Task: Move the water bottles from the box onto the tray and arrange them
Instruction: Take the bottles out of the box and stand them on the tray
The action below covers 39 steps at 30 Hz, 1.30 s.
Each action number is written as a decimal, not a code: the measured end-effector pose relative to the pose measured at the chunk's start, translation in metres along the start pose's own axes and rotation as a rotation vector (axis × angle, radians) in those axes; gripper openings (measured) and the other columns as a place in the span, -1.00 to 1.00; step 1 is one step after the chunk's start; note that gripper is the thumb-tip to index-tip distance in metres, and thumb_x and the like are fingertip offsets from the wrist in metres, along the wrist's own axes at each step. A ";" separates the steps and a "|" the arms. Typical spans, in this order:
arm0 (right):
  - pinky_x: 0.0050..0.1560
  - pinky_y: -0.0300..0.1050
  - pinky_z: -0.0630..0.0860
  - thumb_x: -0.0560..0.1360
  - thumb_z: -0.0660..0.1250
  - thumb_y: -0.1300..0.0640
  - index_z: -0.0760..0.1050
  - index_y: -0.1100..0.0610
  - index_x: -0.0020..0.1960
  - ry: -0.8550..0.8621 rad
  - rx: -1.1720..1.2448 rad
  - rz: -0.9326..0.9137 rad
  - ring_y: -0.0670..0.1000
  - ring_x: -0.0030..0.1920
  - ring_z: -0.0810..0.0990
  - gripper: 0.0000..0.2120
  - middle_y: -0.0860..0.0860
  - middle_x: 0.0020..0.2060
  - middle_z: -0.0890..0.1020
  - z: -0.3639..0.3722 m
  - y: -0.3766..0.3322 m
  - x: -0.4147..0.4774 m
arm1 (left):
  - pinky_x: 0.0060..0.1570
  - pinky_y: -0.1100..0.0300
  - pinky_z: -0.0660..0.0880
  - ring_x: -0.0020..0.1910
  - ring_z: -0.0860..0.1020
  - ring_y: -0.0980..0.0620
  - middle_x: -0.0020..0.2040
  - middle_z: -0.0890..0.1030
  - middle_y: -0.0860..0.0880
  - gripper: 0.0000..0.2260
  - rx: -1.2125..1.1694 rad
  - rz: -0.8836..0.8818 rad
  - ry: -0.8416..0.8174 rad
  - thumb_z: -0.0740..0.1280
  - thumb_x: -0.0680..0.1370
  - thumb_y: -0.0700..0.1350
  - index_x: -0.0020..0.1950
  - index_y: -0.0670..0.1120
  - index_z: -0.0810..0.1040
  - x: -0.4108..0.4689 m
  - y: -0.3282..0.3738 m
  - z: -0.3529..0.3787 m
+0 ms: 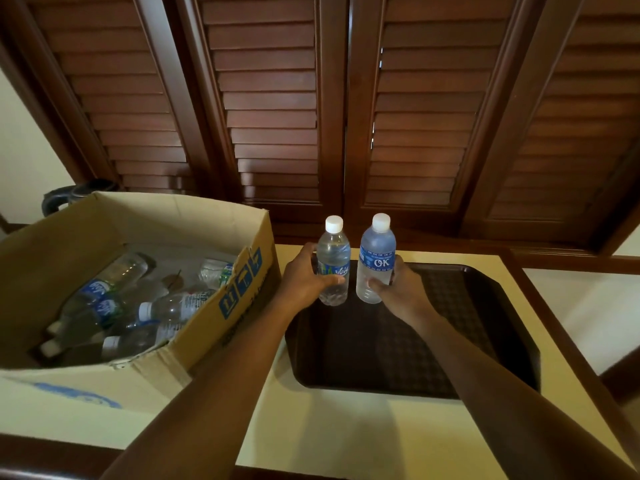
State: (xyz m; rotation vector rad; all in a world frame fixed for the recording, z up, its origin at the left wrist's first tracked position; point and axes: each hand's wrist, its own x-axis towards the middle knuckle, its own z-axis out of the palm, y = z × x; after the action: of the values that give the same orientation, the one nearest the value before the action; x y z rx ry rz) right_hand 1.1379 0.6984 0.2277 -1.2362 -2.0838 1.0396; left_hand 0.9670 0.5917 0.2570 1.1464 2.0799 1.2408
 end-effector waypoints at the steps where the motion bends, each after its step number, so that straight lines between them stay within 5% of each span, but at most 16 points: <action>1: 0.21 -0.09 0.46 0.54 0.46 0.08 0.35 0.07 0.48 0.010 -0.002 0.002 0.08 0.34 0.56 -0.43 0.05 0.33 0.59 0.001 0.001 -0.001 | -0.01 0.25 0.38 0.33 0.50 -0.02 0.38 0.51 0.02 -0.38 0.006 0.001 -0.009 0.58 0.42 -0.09 0.40 0.05 0.39 0.001 0.000 -0.001; 13: 0.26 -0.03 0.49 0.47 0.53 0.03 0.31 0.08 0.51 -0.027 0.033 0.042 0.09 0.36 0.55 -0.31 0.04 0.39 0.54 -0.004 -0.009 -0.010 | 0.20 0.06 0.45 0.41 0.46 -0.09 0.45 0.46 -0.03 -0.37 -0.002 -0.029 -0.084 0.50 0.51 -0.12 0.50 0.03 0.29 0.007 0.003 -0.006; 20: 0.29 -0.02 0.47 0.45 0.56 0.00 0.23 0.03 0.58 0.087 0.021 0.000 0.05 0.42 0.48 -0.18 0.00 0.48 0.46 -0.021 -0.017 -0.021 | 0.33 -0.04 0.45 0.49 0.35 -0.07 0.54 0.33 -0.01 -0.16 0.053 -0.005 0.007 0.58 0.43 -0.12 0.58 0.10 0.19 -0.010 0.010 -0.018; 23: 0.20 -0.16 0.46 0.45 0.55 0.05 0.32 0.01 0.52 0.258 0.032 -0.109 -0.01 0.38 0.49 -0.28 -0.01 0.42 0.49 -0.034 -0.038 -0.036 | 0.24 0.15 0.46 0.40 0.42 0.05 0.46 0.42 0.03 -0.25 0.105 0.100 0.122 0.55 0.46 -0.11 0.55 0.08 0.25 -0.030 0.034 -0.032; 27: 0.22 -0.07 0.56 0.48 0.52 0.05 0.48 0.00 0.37 0.320 0.026 -0.287 -0.04 0.27 0.54 -0.51 -0.03 0.28 0.53 -0.043 -0.087 -0.056 | -0.03 0.42 0.45 0.07 0.54 0.27 0.15 0.56 0.19 -0.61 0.136 0.264 0.135 0.48 0.52 -0.05 0.32 0.08 0.51 -0.068 0.072 -0.069; 32: 0.13 -0.33 0.48 0.53 0.47 0.07 0.55 -0.07 0.28 0.187 0.046 -0.491 -0.14 0.20 0.55 -0.66 -0.12 0.24 0.51 -0.029 -0.154 -0.067 | -0.19 0.50 0.47 -0.11 0.59 0.32 0.00 0.62 0.20 -0.80 0.145 0.301 0.189 0.45 0.53 0.02 0.14 0.14 0.63 -0.098 0.087 -0.138; 39: 0.19 -0.14 0.58 0.53 0.47 0.10 0.60 -0.05 0.21 -0.040 -0.023 -0.723 -0.14 0.17 0.56 -0.74 -0.11 0.18 0.53 0.053 -0.227 -0.066 | -0.14 0.35 0.48 -0.12 0.57 0.27 -0.07 0.64 0.17 -0.85 0.355 0.196 0.249 0.41 0.53 0.05 0.09 0.13 0.64 -0.093 0.043 -0.268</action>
State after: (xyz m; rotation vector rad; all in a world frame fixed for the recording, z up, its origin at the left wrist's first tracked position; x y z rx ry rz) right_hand 1.0155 0.5534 0.3787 -0.3873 -2.2950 0.6973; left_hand 0.8430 0.3937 0.4226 1.4421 2.4978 1.1808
